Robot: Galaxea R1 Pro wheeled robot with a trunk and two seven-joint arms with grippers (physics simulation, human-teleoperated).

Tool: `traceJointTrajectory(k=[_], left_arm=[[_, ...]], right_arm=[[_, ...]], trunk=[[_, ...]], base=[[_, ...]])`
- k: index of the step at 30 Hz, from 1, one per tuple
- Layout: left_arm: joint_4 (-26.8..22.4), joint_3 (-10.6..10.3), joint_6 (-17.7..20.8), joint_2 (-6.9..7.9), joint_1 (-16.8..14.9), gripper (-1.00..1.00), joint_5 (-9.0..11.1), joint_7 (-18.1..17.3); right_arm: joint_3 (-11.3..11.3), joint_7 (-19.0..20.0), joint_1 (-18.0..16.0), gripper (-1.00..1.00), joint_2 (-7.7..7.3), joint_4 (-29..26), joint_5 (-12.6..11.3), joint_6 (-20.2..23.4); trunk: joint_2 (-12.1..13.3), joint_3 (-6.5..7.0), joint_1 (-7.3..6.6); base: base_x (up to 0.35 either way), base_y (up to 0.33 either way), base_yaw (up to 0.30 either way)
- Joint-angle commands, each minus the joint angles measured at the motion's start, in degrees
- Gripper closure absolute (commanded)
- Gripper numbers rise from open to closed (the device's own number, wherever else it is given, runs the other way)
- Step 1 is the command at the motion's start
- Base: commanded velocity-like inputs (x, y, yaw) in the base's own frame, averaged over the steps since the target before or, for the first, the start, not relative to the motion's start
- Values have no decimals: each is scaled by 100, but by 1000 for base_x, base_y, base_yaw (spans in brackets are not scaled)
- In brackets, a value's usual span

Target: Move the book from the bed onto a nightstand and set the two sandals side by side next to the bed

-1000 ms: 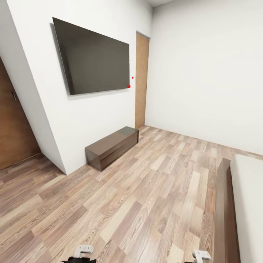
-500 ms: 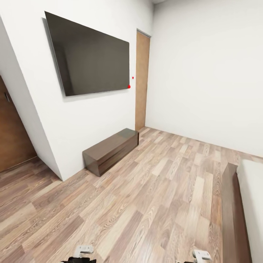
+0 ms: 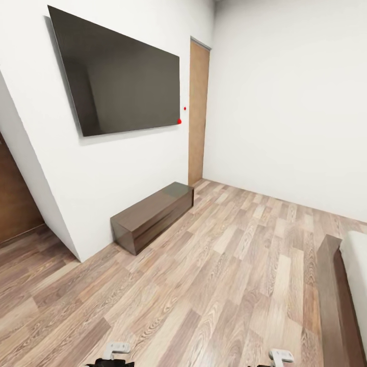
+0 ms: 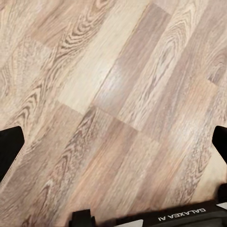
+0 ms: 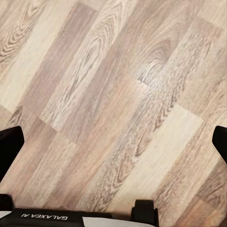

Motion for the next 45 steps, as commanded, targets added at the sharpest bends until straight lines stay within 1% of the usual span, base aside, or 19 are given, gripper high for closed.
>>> traceJointTrajectory(k=[1,7,17,28,45], left_arm=[[-6,-26,18,4,-3,-100,47,-13],[-6,-26,19,4,-3,-100,47,-13],[-6,-26,19,4,-3,-100,47,-13],[-6,-26,19,8,-3,-100,47,-13],[-6,-26,19,4,-3,-100,47,-13]], right_arm=[[-44,35,-3,-100,2,-1,-42,23],[-44,38,-3,-100,3,-1,-42,28],[-44,35,-3,-100,1,-1,-40,29],[-44,38,-3,-100,3,-1,-42,28],[-44,37,-3,-100,3,-1,-42,28]], trunk=[[-3,-6,3],[-3,-6,3],[-3,-6,3],[-3,-6,3],[-3,-6,3]], base=[[321,0,-101],[321,0,-145],[321,0,-52],[293,0,-203],[30,0,-225]])
